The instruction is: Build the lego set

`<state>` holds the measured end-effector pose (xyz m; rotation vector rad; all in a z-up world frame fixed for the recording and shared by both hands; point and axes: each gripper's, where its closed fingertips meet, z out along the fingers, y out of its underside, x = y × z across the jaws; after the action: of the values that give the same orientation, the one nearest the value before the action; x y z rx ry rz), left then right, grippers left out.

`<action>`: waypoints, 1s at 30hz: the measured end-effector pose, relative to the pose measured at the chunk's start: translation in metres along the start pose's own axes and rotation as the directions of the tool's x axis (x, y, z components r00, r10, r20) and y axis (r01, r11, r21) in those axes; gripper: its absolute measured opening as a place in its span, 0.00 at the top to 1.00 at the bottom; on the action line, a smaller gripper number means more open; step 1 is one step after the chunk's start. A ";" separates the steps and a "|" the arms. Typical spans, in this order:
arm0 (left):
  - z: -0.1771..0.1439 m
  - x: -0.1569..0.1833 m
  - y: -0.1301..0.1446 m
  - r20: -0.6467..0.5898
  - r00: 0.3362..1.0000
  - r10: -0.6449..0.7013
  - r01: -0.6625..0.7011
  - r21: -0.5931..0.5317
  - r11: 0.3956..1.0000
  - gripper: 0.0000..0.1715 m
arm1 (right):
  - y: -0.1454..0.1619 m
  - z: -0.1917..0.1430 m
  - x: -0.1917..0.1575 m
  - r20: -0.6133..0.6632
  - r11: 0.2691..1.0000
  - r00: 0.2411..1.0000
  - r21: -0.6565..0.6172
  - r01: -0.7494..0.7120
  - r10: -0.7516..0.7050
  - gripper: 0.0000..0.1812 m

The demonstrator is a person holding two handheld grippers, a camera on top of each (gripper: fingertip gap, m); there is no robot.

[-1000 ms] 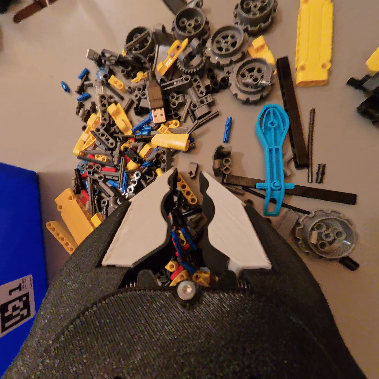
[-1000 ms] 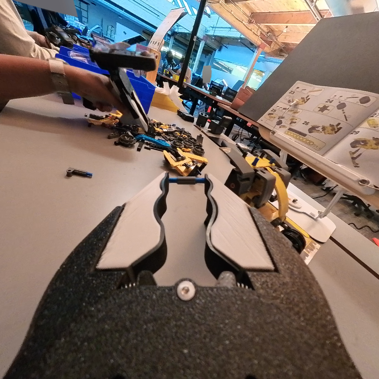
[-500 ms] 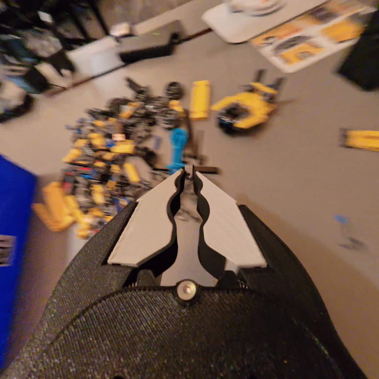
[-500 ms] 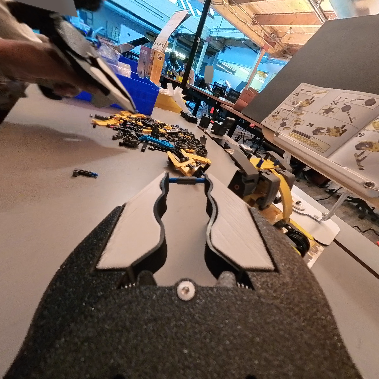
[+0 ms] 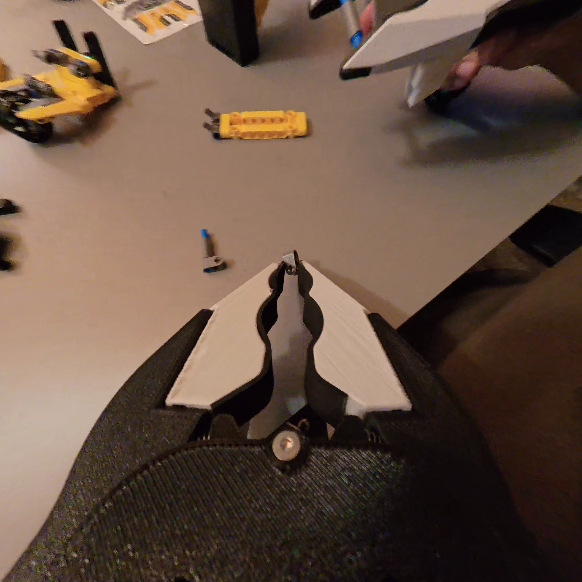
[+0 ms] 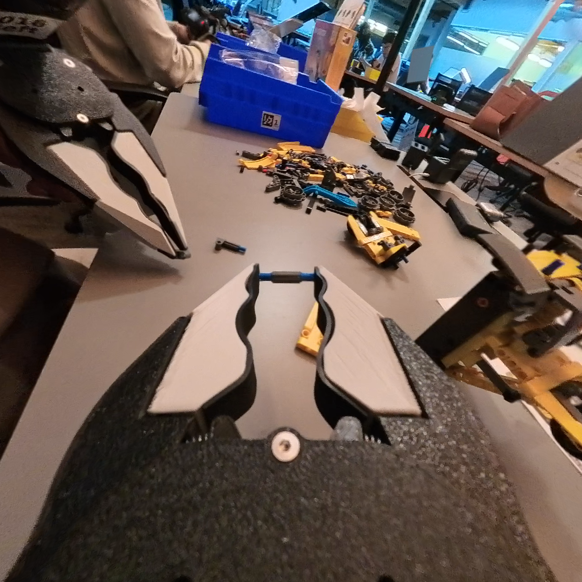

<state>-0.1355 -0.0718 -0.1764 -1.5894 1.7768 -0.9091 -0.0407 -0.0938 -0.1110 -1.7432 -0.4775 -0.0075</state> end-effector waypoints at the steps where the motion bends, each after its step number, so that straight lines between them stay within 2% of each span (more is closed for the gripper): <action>1: 0.003 0.004 -0.002 -0.025 0.999 -0.020 0.020 0.004 1.000 0.97 | 0.000 0.000 -0.003 0.004 1.000 1.000 -0.003 0.013 -0.013 0.81; 5: 0.015 0.011 -0.002 -0.070 0.996 -0.062 0.062 -0.005 0.998 0.97 | 0.001 0.000 -0.006 0.014 1.000 1.000 -0.003 0.024 -0.024 0.81; 10: 0.021 0.010 0.001 -0.036 0.999 0.015 -0.016 -0.023 1.000 0.97 | -0.002 -0.004 0.001 0.007 0.999 0.999 0.027 -0.032 0.031 0.81; 17: 0.019 0.011 0.001 -0.055 0.998 0.024 -0.025 -0.018 1.000 0.89 | 0.001 0.000 -0.001 0.009 1.000 1.000 0.000 -0.010 0.010 0.81; 30: 0.020 0.012 -0.002 -0.065 0.998 0.023 -0.023 0.009 1.000 0.89 | 0.002 0.001 -0.001 0.018 1.000 1.000 -0.009 -0.017 0.017 0.81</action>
<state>-0.1203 -0.0856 -0.1868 -1.5475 1.8301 -0.9660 -0.0415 -0.0939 -0.1133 -1.7573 -0.4768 0.0181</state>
